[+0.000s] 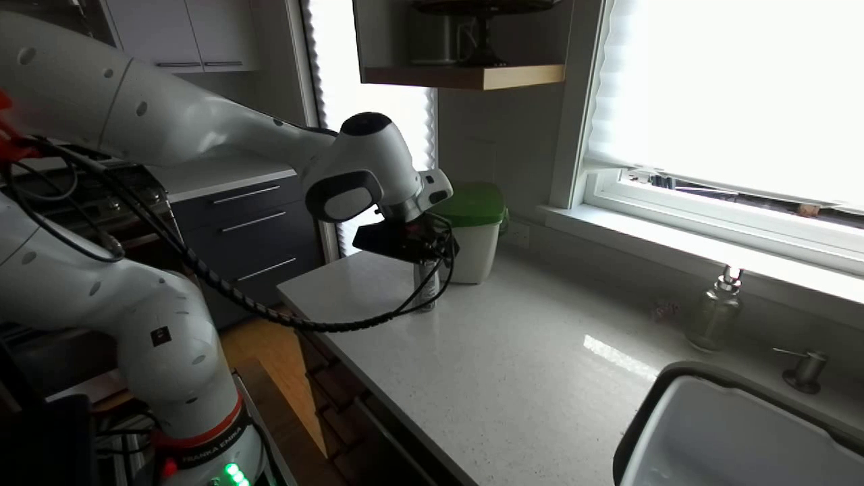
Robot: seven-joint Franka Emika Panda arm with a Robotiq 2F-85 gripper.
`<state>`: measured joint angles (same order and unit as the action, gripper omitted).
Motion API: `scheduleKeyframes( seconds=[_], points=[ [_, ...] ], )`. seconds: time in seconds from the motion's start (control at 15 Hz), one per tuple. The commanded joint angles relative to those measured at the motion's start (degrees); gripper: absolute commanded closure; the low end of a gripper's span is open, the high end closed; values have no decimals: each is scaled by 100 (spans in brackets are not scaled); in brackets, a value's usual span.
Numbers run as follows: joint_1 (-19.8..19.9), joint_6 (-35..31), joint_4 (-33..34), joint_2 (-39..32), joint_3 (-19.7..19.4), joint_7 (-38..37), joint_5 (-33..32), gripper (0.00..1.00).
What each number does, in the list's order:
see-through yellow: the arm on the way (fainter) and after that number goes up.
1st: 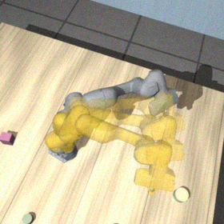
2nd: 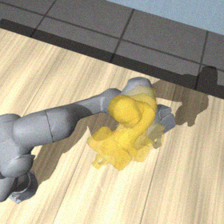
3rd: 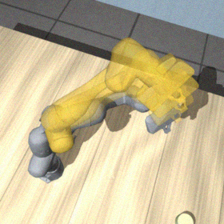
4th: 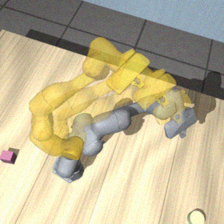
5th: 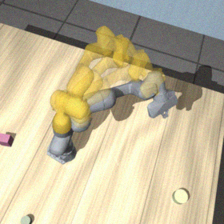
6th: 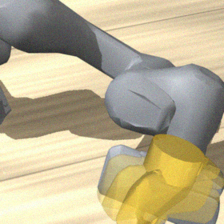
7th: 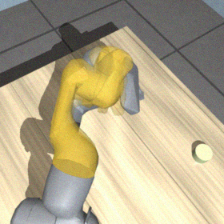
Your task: Place the can and the wrapper in front of the bin
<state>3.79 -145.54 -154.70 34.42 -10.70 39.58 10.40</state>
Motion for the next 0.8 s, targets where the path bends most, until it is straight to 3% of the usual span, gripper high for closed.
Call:
scheduleKeyframes(
  seconds=[0.0,0.27,0.73],
  points=[
    [322,855,290,312,140,-877,-792,0],
    [341,1549,1032,184,-1,-1449,-1184,0],
    [245,648,2518,-1401,-704,-1350,-972,0]
  ],
)
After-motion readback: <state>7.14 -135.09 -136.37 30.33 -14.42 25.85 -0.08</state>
